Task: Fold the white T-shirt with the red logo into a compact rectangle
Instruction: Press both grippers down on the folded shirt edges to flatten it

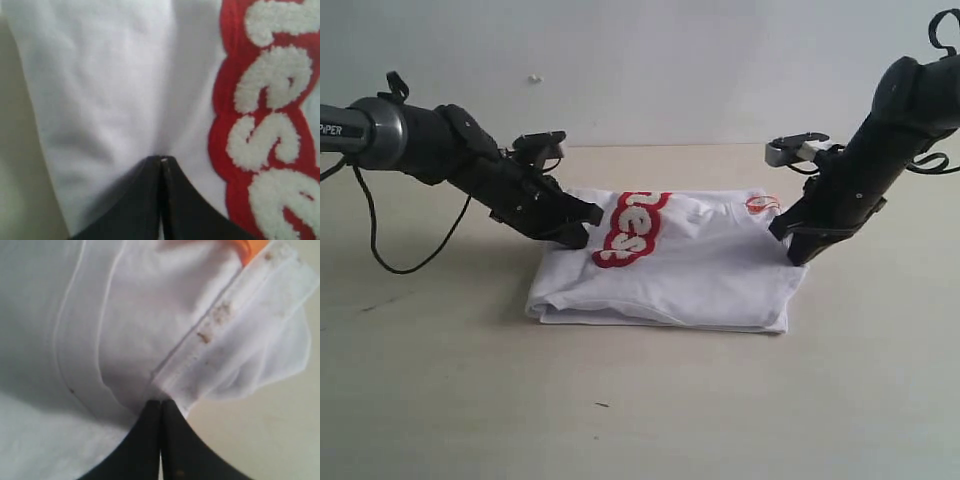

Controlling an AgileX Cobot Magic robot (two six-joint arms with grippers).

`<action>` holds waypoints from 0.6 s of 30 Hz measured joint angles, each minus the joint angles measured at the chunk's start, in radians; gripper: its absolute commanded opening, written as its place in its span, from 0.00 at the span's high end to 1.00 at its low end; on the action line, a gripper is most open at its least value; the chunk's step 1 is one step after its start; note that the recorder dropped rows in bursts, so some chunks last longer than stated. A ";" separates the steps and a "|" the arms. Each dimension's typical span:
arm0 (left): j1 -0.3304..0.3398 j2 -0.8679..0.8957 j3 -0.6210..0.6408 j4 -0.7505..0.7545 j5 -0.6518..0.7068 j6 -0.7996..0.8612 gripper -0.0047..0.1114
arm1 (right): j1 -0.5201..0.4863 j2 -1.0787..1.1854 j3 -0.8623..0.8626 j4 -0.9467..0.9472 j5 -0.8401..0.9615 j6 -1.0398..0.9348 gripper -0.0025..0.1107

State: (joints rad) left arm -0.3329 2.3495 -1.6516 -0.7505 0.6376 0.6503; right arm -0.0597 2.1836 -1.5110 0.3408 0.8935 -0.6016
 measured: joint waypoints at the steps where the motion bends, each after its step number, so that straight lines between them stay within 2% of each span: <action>1: 0.000 0.000 0.000 0.000 0.008 0.000 0.94 | 0.000 0.000 -0.013 0.013 0.010 0.000 0.98; 11: -0.011 -0.087 0.000 -0.072 0.099 0.126 0.94 | 0.000 -0.067 -0.071 0.194 0.048 -0.075 0.98; 15: -0.070 -0.110 0.010 -0.082 0.173 0.181 0.94 | 0.000 -0.094 -0.071 0.218 0.048 -0.093 0.98; 18: -0.140 -0.110 0.054 -0.039 0.166 0.195 0.94 | 0.000 -0.113 -0.071 0.219 0.050 -0.097 0.98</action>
State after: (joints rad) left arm -0.4732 2.2391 -1.5980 -0.7900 0.8032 0.8450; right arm -0.0597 2.0701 -1.5822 0.5597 0.9434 -0.6984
